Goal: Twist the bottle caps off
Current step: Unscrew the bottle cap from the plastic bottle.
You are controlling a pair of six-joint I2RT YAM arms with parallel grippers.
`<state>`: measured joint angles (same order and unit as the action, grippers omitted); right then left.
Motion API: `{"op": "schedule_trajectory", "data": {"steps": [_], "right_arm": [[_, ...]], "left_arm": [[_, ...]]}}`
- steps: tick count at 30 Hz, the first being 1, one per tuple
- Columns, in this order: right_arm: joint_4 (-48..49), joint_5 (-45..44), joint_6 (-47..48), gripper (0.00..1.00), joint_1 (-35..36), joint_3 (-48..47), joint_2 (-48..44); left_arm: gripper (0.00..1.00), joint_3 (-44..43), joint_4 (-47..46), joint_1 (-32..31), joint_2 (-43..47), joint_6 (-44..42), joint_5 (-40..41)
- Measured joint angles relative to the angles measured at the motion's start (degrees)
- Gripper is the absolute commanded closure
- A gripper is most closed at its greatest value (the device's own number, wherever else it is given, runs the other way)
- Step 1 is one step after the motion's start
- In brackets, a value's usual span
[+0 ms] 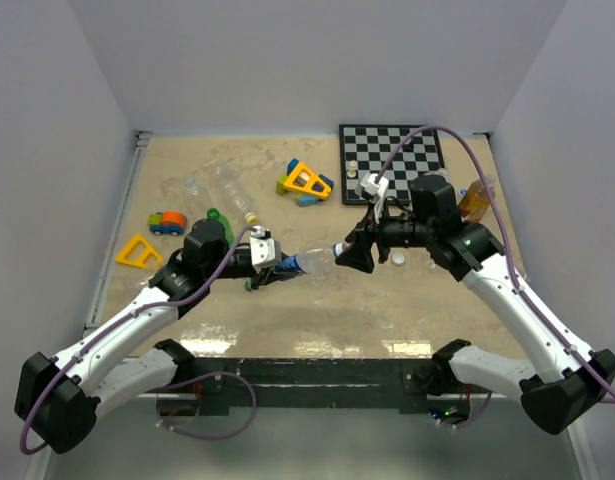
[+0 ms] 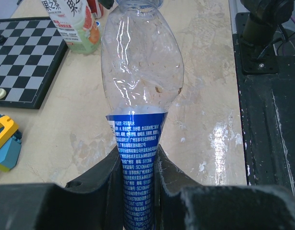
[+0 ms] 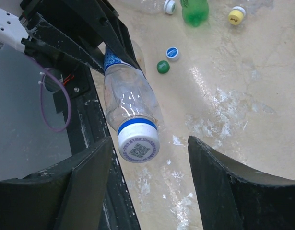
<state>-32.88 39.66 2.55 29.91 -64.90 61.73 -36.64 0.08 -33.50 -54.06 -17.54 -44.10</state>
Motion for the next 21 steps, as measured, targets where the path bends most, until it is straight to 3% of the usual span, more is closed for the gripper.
{"op": "schedule_trajectory", "data": {"steps": [11, 16, 21], "right_arm": [[0.0, 2.0, -0.1, 0.34, -0.9, 0.0, -0.3], [0.0, 2.9, 0.1, 0.50, -1.5, 0.0, -1.3], [-0.2, 4.5, 0.7, 0.75, -1.5, 0.0, -1.1]], "left_arm": [[1.00, 0.0, 0.0, 0.0, 0.0, 0.0, 0.1], [1.00, 0.0, 0.0, 0.0, 0.0, 0.0, 0.2], [1.00, 0.0, 0.0, 0.0, 0.0, 0.0, 0.1]]}}
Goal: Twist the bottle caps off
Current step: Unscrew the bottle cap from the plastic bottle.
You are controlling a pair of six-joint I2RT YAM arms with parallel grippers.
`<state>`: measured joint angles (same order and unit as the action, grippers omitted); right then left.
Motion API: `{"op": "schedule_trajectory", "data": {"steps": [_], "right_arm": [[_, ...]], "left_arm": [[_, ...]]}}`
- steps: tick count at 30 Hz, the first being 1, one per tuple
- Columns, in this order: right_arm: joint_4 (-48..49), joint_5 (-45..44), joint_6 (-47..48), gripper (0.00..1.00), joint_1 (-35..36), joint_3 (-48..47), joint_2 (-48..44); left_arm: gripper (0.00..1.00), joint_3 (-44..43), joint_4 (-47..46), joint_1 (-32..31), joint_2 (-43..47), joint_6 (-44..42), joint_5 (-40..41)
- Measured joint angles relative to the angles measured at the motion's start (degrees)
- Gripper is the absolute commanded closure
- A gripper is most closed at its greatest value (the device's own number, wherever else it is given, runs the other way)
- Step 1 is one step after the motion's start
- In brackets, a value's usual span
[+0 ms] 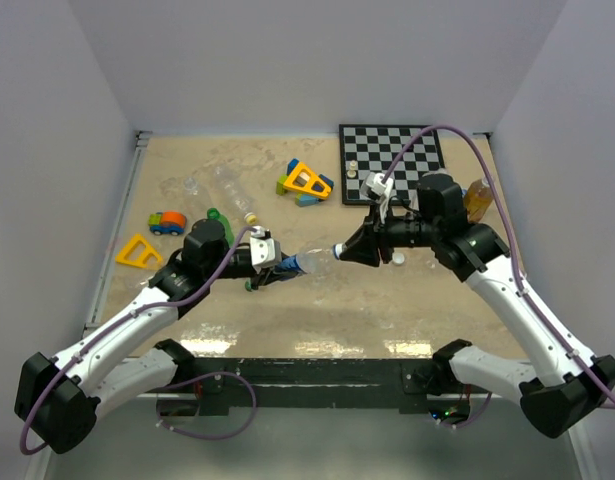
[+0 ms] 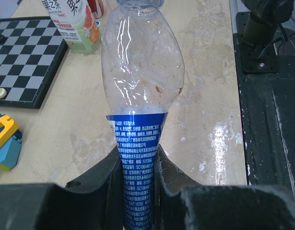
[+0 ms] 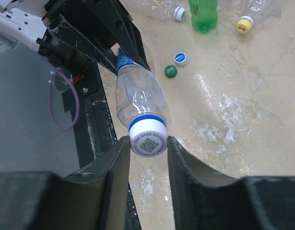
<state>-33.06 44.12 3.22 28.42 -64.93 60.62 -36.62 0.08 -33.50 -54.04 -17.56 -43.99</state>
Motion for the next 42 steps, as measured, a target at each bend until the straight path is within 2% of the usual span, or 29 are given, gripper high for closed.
{"op": "schedule_trajectory", "data": {"steps": [4, 8, 12, 15, 16, 19, 22, 24, 26, 32, 37, 39, 42], "right_arm": [[-0.8, 1.9, 2.2, 0.99, -0.5, -0.7, 1.3], [-6.7, 3.8, 12.3, 1.00, -0.8, -4.9, 5.0], [-21.4, 8.2, 34.8, 1.00, -0.5, -13.7, 12.4], [-27.6, 8.4, 48.4, 1.00, 0.0, -16.0, 15.8], [-28.5, 8.3, 50.3, 0.95, 0.2, -16.3, 16.1], [-33.1, 7.9, 54.3, 0.60, 0.6, -20.2, 18.8], [-34.9, 7.8, 54.2, 0.31, 0.6, -23.4, 20.8], [-35.1, 7.6, 53.4, 0.24, 0.6, -23.3, 20.7], [-34.5, 7.8, 52.2, 0.22, 0.6, -22.4, 19.9], [-28.1, 7.8, 43.1, 0.28, 0.6, -15.6, 13.4], [-23.9, 7.7, 37.9, 0.36, 0.8, -13.9, 12.9], [-23.1, 7.6, 36.8, 0.44, 0.8, -13.8, 13.4], [-22.2, 7.7, 35.9, 0.64, 0.8, -13.8, 14.4]], "left_arm": [[1.00, 0.0, 0.3, 0.0, 0.0, 0.0, 0.2], [1.00, 0.3, 1.1, 0.1, 0.0, 0.2, 0.9], [1.00, 0.9, 1.9, 0.4, -0.2, 0.5, 0.3], [1.00, 1.0, 3.0, 0.5, -1.2, 0.5, 0.3], [1.00, 1.0, 3.3, 0.5, -1.4, 0.5, 0.2], [1.00, 1.0, 3.1, 0.5, -1.5, 0.5, 0.0], [1.00, 1.0, 2.4, 0.6, -1.4, 0.5, 1.2], [1.00, 1.0, 2.0, 0.4, -1.4, 0.5, 1.1], [1.00, 1.0, 1.6, 0.4, -1.3, 0.5, 1.0], [1.00, 1.0, 0.9, 0.4, -1.3, 0.5, 0.8], [1.00, 1.0, 0.8, 0.4, -1.1, 0.5, 0.7], [1.00, 1.0, 0.7, 0.4, -0.9, 0.5, 0.7], [1.00, 1.0, 0.5, 0.4, -0.8, 0.5, 0.6]]}}
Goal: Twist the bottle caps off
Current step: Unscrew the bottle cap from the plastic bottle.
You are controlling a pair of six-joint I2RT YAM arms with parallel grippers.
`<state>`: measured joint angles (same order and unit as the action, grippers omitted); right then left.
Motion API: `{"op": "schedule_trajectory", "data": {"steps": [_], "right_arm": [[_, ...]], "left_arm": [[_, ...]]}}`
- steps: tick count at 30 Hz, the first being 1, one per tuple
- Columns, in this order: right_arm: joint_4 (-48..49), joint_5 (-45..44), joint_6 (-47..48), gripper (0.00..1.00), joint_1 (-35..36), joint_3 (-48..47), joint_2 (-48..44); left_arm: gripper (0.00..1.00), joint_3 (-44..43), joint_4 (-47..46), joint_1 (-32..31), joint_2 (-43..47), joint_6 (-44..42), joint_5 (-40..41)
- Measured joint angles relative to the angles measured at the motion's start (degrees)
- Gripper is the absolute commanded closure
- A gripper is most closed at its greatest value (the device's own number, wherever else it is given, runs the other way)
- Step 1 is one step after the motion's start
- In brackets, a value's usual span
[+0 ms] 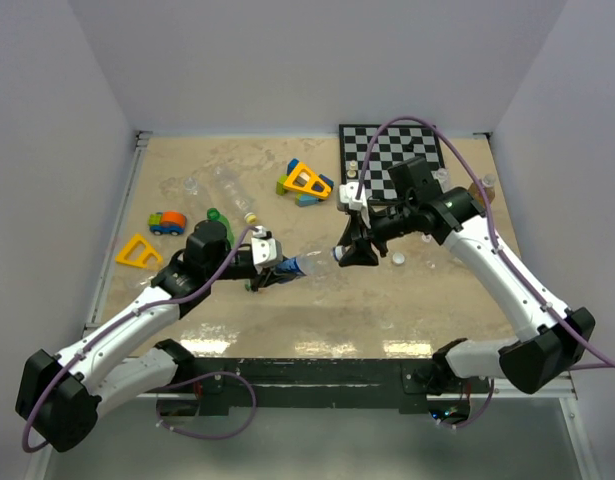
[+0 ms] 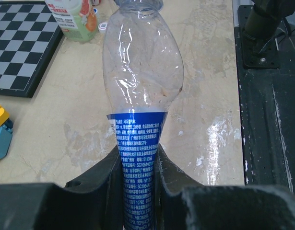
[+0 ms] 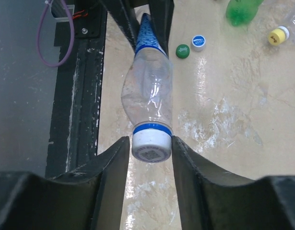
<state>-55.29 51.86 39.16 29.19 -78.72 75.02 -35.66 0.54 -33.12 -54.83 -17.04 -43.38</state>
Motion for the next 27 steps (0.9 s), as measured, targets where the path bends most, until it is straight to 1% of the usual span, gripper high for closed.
{"op": "schedule_trajectory", "data": {"steps": [2, 3, 4, 7, 9, 11, 13, 16, 17, 19, 21, 23, 24, 25, 26, 27], "right_arm": [[0.3, -0.1, 0.0, 0.80, 0.0, 0.0, 0.5], [0.4, -0.1, 0.2, 0.92, -0.1, 0.0, 0.7], [0.3, 0.0, 0.7, 1.00, -0.1, 0.0, 0.7], [-2.7, 0.2, 5.4, 1.00, -0.1, -1.0, 1.2], [-5.5, 0.3, 11.6, 1.00, 0.0, -2.3, 1.7], [-6.7, -0.2, 20.4, 1.00, 0.7, -2.1, 1.1], [-6.0, -2.5, 29.1, 1.00, 2.3, -0.2, -1.4], [-2.6, -7.6, 38.4, 1.00, 5.6, 4.7, -7.8], [-2.5, -8.5, 40.0, 0.94, 6.3, 4.7, -8.6], [-1.6, -9.2, 40.7, 0.74, 6.6, 4.5, -9.0], [-0.1, -9.4, 38.2, 0.58, 6.5, 4.5, -8.7], [1.3, -9.3, 33.7, 0.40, 6.5, 4.5, -8.5], [1.9, -9.1, 30.9, 0.34, 6.5, 4.5, -8.7], [2.6, -9.0, 28.3, 0.32, 6.5, 4.5, -8.9], [2.8, -8.8, 26.4, 0.27, 6.5, 4.5, -9.1], [2.9, -8.7, 24.3, 0.26, 6.3, 4.5, -9.4]], "left_arm": [[1.00, 0.0, 0.0, 0.0, 0.2, 0.0, -0.3], [1.00, 0.0, 0.2, -0.1, 0.2, 0.0, -0.3], [1.00, 0.0, 0.3, -0.1, 0.2, 0.0, -0.3], [1.00, 0.0, 0.7, -0.2, 0.2, -0.2, -0.5], [1.00, 0.0, 0.5, -0.4, 0.2, -0.5, -0.4], [1.00, 0.0, 0.5, -0.4, 0.1, -0.6, -0.6], [1.00, 0.0, 0.7, -0.5, -0.1, -0.6, -1.1], [1.00, 0.0, 0.7, -0.6, -0.6, -0.7, -2.6], [1.00, 0.0, 0.3, -0.8, -0.5, -0.7, -3.1], [1.00, 0.0, -0.5, -0.7, -0.1, -0.7, -3.1], [1.00, 0.0, -0.6, -0.6, 0.0, -0.7, -2.6], [1.00, 0.0, -0.8, -0.4, 0.0, -0.6, -2.6], [1.00, 0.0, -0.9, -0.3, 0.0, -0.7, -2.4], [1.00, 0.0, -0.7, -0.3, 0.0, -0.7, -2.3], [1.00, 0.0, -0.5, -0.3, 0.0, -0.7, -2.2], [1.00, 0.0, -0.5, -0.3, 0.0, -0.6, -2.2]]}}
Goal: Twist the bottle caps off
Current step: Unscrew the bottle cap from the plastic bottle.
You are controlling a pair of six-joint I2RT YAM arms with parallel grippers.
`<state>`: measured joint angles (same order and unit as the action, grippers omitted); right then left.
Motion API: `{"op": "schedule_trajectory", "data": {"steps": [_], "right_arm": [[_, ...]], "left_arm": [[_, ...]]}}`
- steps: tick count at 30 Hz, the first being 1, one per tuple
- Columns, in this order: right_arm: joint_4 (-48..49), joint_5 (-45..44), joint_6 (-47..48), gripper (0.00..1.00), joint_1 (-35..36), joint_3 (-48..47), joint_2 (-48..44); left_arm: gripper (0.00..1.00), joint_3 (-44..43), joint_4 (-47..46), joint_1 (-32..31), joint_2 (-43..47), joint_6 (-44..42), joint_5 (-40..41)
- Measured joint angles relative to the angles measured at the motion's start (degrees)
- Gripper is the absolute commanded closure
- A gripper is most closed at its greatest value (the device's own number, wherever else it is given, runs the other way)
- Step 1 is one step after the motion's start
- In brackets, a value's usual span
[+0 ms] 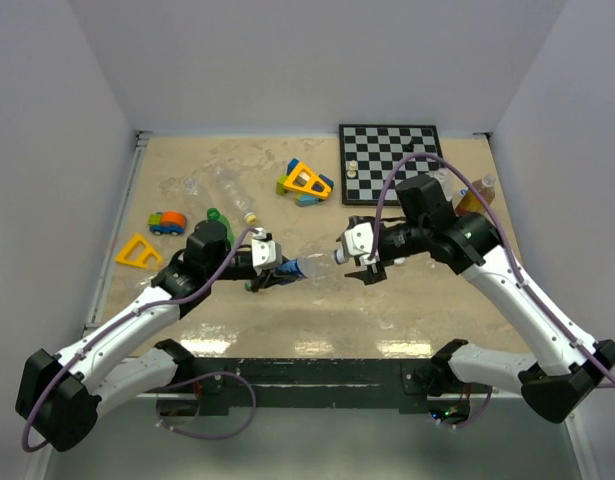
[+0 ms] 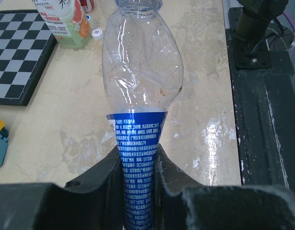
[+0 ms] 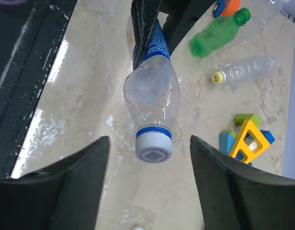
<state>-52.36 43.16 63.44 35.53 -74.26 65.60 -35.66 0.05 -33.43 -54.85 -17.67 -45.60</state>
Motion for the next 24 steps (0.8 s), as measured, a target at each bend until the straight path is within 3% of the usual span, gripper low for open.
{"op": "schedule_trajectory", "data": {"steps": [4, 12, 24], "right_arm": [[-0.5, 1.5, -6.4, 0.18, -2.0, 0.0, -1.9], [-0.1, 1.5, -15.2, 0.13, -4.8, -0.7, -8.1], [4.5, 7.3, -25.1, 0.12, -8.6, 2.6, -7.5]], "left_arm": [[1.00, 0.0, 0.1, 0.0, 0.0, 0.0, 0.0], [1.00, 0.0, 0.1, 0.0, 0.1, 0.1, 1.4], [1.00, 0.7, -0.7, 0.0, 2.1, 0.0, 7.5]]}}
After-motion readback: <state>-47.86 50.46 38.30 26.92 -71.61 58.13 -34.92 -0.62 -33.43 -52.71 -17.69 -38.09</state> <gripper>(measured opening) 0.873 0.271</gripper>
